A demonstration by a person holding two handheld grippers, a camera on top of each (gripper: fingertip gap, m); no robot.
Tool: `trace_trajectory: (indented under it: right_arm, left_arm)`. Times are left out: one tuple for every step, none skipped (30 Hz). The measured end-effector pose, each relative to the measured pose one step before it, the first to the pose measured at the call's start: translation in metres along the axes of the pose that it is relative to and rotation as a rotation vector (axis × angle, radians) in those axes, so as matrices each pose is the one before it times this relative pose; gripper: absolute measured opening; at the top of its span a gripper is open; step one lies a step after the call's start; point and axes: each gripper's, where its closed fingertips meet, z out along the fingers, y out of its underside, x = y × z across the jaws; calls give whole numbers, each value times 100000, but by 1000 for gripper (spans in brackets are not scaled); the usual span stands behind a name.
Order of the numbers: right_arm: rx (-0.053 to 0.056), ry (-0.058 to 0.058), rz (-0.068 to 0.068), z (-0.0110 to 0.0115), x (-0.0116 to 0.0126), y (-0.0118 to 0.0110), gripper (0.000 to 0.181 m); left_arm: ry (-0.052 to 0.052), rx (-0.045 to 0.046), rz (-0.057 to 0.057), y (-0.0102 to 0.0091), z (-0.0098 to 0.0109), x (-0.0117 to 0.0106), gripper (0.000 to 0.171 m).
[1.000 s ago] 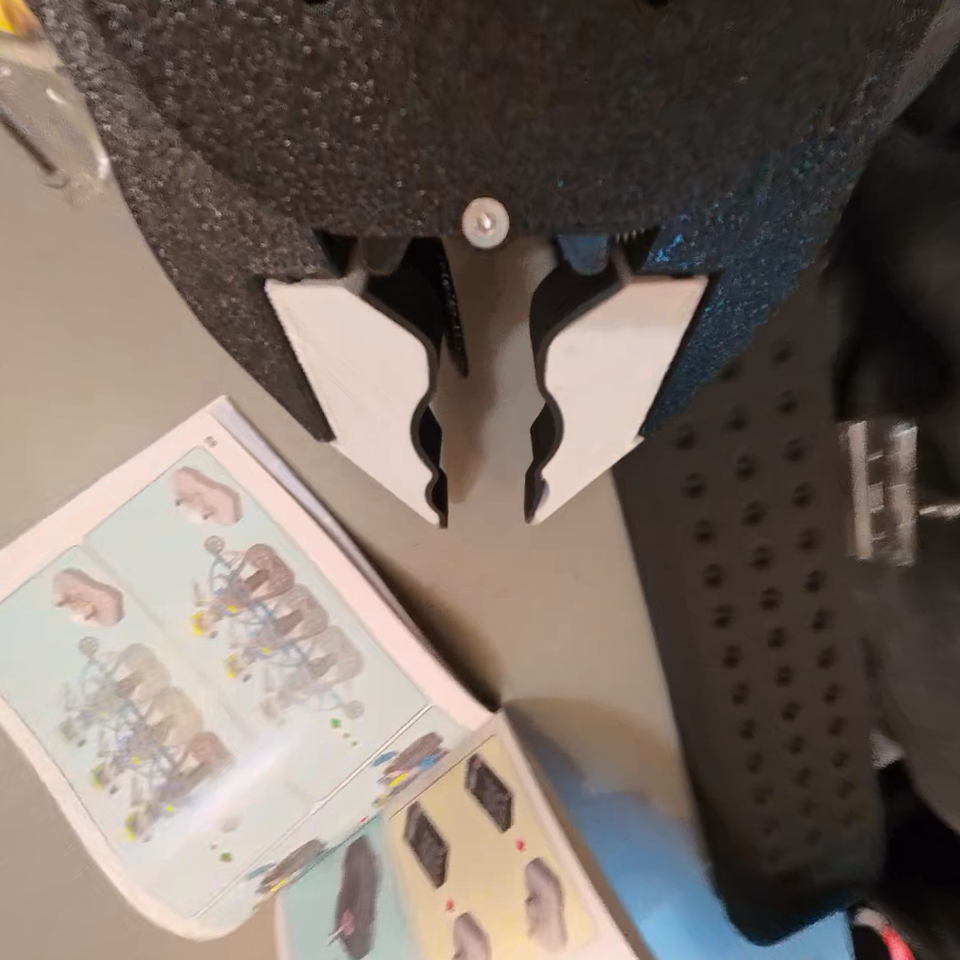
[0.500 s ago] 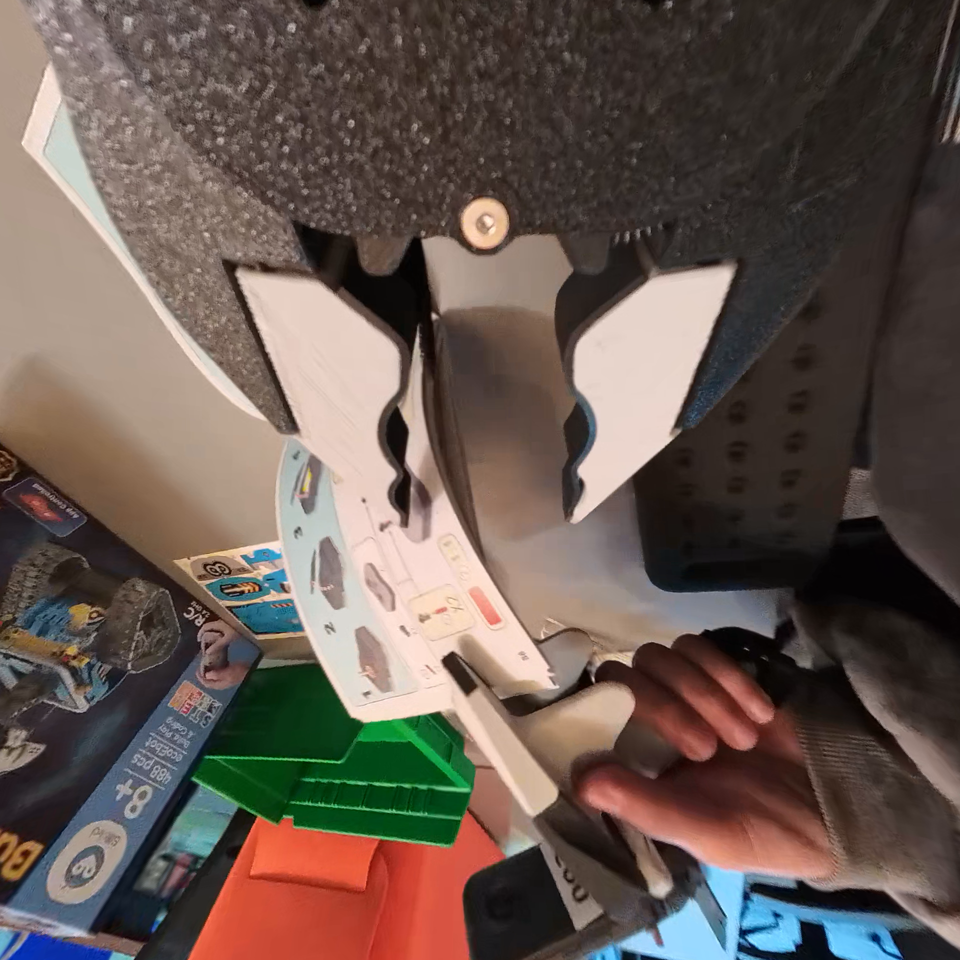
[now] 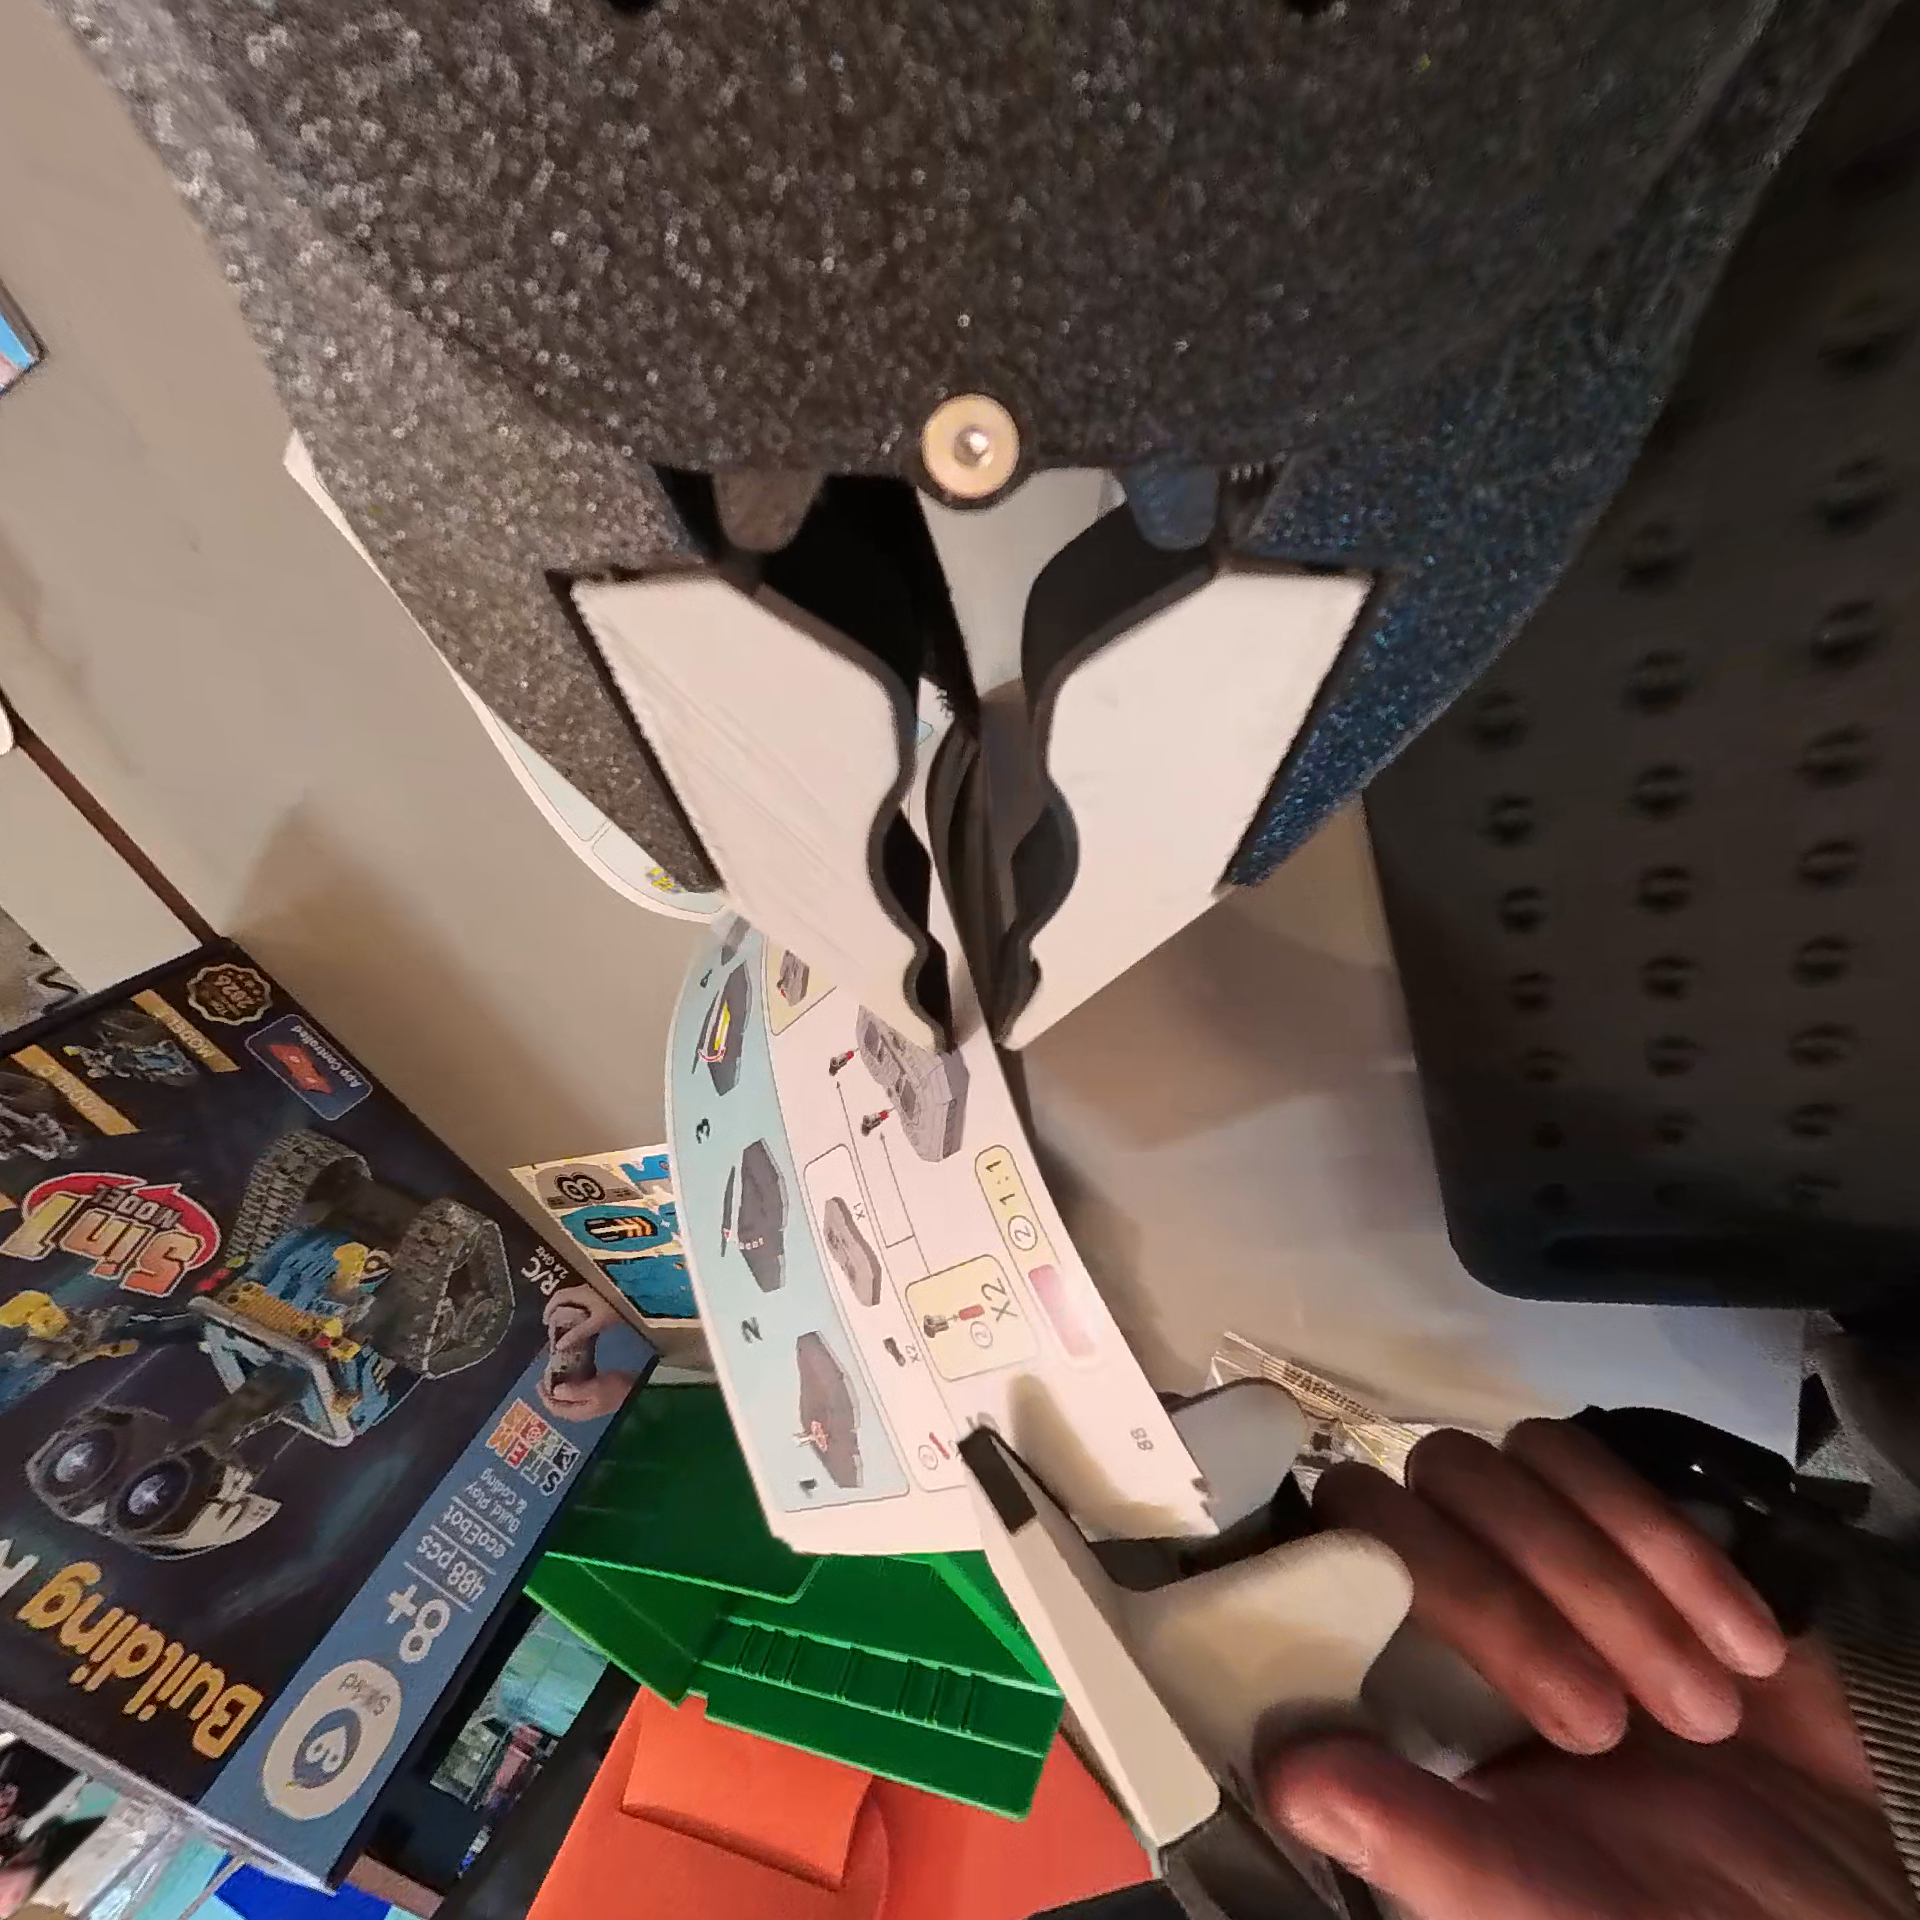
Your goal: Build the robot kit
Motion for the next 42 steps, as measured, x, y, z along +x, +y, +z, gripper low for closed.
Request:
trace_trajectory:
  right_arm:
    - [114,-112,251,-135,72,35,6]
    - [112,-236,404,-144,89,32,6]
    - [140,-127,498,-147,115,35,6]
    - [186,-117,653,-134,115,38,5]
    - [236,-60,772,-128,112,39,5]
    - [239,173,495,-126,101,27,6]
    - [204,284,55,-129,100,38,5]
    - [66,221,79,-121,73,55,5]
    - [58,-46,340,-118,57,45,5]
    - [72,-15,348,-140,72,55,5]
    - [218,215,381,-202,166,72,5]
    - [365,156,961,-239,226,79,5]
    - [292,-222,1687,-255,248,104,5]
    - [352,-562,1941,-281,237,102,5]
    - [401,-1037,1741,-295,166,129,5]
    - [186,-802,1355,-291,197,157,3]
    - [-66,-177,1315,-280,287,219,2]
    - [-15,743,1407,-289,440,207,1]
    - [28,1260,1666,-333,579,207,1]
    - [229,1725,2195,-335,704,173,0]
    - [286,1535,2709,-304,707,121,0]
    - [224,733,2666,-261,578,92,0]
    - [-290,352,2056,-194,452,130,0]
    - [-1127,1572,1327,-112,599,267,0]
    - [-1640,2820,1114,-46,739,390,1]
    - [-2658,3276,1290,11,795,557,3]
    - [-2222,1954,904,12,566,478,8]
    - [-685,473,568,-64,261,221,14]
    - [313,643,551,-125,241,2,15]
    - [555,-11,276,-126,93,-86,15]
    - [811,-151,-74,-112,18,-138,16]
    - [1063,90,-257,-86,-5,-184,16]
    - [793,-277,-455,-39,-105,-146,16]
    - [243,183,-763,10,-70,-66,16]
    - [-349,2440,-1131,-7,314,28,20]
    - [-247,4023,-1278,-74,615,43,22]
    - [-301,4893,-1739,-171,891,87,26]
    - [-1278,6037,-2497,-247,1314,320,31]
    - [-1904,5777,-1936,-297,1520,560,33]
    - [-1805,3124,-784,-241,1284,718,34]
    - [-2253,429,1485,-126,941,861,35]
    - [-2496,-1046,3801,-35,686,872,39]
  left_arm:
    - [153,143,-65,3,-22,37,18]
    - [180,48,-59,21,-6,34,18]
    - [-39,32,-3,17,-1,-16,18]
    - [31,151,-99,-9,-1,-18,18]
    - [161,324,-245,-35,-4,-15,18]
    - [213,410,-371,-63,-23,-34,17]
    - [217,505,-461,-82,-23,-54,17]
    - [97,508,-424,-90,-33,-54,16]
    - [-74,480,-123,-91,-42,-67,16]
    - [-84,494,-60,-88,-56,-47,15]
    - [-77,484,-109,-92,-57,-34,15]
    - [-131,397,-104,-81,-51,-31,14]
    - [-81,360,-8,-57,-55,-19,13]
    - [-161,124,138,-24,-36,-27,11]
    - [-485,-68,207,9,-5,-82,10]
    - [-751,-26,131,2,4,-138,9]
    - [-658,88,109,-16,9,-137,8]
    - [-379,350,-58,-53,-6,-100,7]
    - [-303,348,-219,-62,-32,-86,7]
    - [271,377,-229,-63,-27,9,6]
    - [781,256,-103,-43,36,114,6]
    - [934,60,21,-13,79,143,6]
    - [856,-130,-61,13,136,105,7]
    - [318,-338,-124,45,154,25,6]
    - [-124,-431,43,53,169,-39,6]
    - [-200,-456,187,53,135,-51,6]
    - [-69,-247,212,26,102,-1,6]
    - [177,26,87,-35,56,26,6]
    - [301,140,4,-43,5,63,6]
    - [-30,-72,80,-12,-35,-12,6]
    - [-394,-134,76,7,-39,-80,6]
    - [-312,49,-79,-16,-64,-94,6]
    - [-62,148,-233,-22,-53,-43,6]
    - [172,188,-174,-23,-37,-11,6]
    - [177,198,-120,-27,-34,8,6]
    - [41,115,20,-11,-20,18,6]
    - [-78,44,216,0,-19,23,6]
    - [-191,59,220,-12,-31,12,6]
    - [-246,36,224,-10,-55,2,6]
    - [-230,63,258,3,-71,-12,7]
    - [-166,103,93,-14,-69,-34,7]
    - [-18,94,-182,-12,-59,-63,7]
